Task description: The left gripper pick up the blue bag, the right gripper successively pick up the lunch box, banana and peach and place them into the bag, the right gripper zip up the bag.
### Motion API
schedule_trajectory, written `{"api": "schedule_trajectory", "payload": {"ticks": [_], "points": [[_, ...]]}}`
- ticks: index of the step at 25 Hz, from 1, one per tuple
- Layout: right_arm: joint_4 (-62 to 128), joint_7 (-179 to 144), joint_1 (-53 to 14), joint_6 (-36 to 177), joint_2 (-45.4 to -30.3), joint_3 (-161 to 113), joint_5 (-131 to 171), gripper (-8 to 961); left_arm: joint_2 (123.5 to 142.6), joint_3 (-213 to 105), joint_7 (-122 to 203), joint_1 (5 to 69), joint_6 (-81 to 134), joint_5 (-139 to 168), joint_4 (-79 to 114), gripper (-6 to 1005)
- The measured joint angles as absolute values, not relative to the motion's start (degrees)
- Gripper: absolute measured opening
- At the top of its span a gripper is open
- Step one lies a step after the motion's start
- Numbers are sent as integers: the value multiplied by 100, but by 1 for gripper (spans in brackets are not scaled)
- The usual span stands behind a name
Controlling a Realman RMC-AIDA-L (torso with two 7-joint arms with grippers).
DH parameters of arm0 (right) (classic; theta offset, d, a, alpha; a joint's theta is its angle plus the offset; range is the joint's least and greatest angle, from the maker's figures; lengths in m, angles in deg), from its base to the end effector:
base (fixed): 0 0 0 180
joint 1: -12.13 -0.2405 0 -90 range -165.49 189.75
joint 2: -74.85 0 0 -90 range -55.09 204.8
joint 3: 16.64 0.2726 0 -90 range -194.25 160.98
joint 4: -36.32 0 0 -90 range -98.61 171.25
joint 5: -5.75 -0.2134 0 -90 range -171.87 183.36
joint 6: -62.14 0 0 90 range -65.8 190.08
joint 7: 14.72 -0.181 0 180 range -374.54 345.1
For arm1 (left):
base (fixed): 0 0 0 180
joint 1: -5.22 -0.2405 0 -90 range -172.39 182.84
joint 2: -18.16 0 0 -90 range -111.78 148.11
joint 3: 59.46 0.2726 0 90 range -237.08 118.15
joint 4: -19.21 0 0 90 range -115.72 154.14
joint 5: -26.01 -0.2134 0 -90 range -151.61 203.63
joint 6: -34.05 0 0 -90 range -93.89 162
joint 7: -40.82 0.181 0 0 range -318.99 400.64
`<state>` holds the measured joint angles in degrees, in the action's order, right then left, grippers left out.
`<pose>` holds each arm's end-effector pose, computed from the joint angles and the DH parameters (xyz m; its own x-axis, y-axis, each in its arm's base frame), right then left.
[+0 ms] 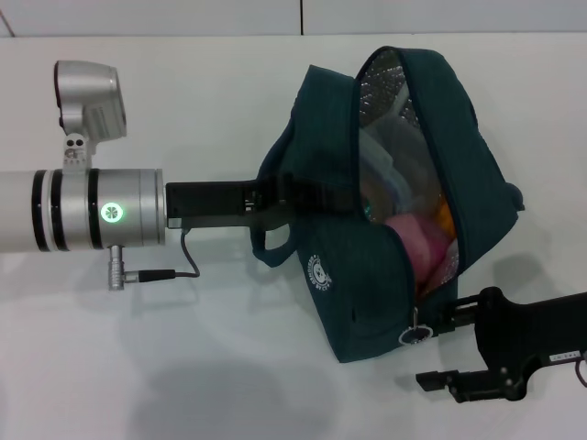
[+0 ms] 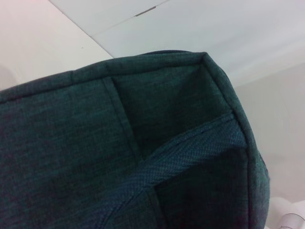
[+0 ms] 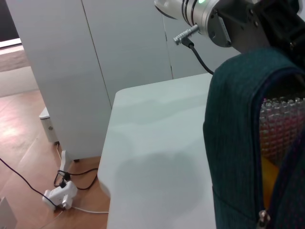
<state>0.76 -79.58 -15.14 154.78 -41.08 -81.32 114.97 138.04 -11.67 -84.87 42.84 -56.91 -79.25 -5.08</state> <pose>0.2679 0.2923 -0.0783 0.9419 -0.1105 -0.3173 -0.1013 -0.9938 0.0454 -0.2017 0.3438 -0.0876 0.1903 0.9327 0.3063 0.8011 -0.3279 0.5008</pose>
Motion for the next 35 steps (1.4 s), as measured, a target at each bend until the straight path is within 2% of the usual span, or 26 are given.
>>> {"api": "schedule_trajectory", "payload": {"ticks": [10,15,24,34,35], "points": [[233,-7957,-1532,15358,-4125,-8133,11349,524,13802,-1152,-8486,4284,-5691,-7918,-504,45],[267,-7957,-1536,15330,-4130,-8249,11217,528,13796,-1149,-8486,4284,-5691,-7918,-514,45],[287,-7973,-1539,15276,-4126,-8282,11119,356,13795,-1147,-8486,4290,-5691,-7919,-525,46],[289,-8015,-1538,15047,-4124,-8281,11073,330,13795,-1153,-8486,4293,-5691,-7919,-527,46],[288,-8017,-1538,15035,-4124,-8281,11062,301,13795,-1154,-8486,4293,-5691,-7919,-524,46]]}}
